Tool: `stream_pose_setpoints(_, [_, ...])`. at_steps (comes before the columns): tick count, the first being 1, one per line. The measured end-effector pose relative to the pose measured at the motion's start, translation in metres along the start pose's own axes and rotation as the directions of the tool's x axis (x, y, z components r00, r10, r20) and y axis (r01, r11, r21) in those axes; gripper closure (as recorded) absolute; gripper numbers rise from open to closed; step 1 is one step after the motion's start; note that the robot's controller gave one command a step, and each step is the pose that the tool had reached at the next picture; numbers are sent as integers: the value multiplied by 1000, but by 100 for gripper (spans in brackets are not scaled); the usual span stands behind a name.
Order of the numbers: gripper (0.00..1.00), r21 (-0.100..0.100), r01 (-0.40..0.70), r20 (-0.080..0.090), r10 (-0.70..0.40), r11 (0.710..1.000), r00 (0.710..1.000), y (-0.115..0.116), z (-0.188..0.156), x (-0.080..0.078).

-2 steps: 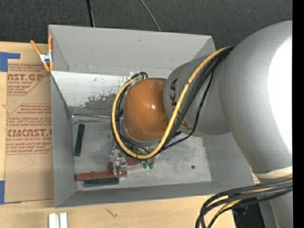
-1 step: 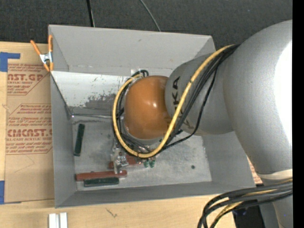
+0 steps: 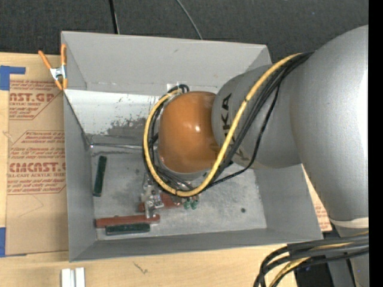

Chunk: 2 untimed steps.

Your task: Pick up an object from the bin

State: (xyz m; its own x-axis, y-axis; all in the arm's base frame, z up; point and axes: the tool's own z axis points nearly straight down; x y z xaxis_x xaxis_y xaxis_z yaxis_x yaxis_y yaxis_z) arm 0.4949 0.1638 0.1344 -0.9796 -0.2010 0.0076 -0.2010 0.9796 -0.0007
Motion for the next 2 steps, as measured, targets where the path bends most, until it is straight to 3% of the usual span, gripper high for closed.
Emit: stream_pose_setpoints(2, [100,0,0,4,0,1000,1000,0,-46,-1])
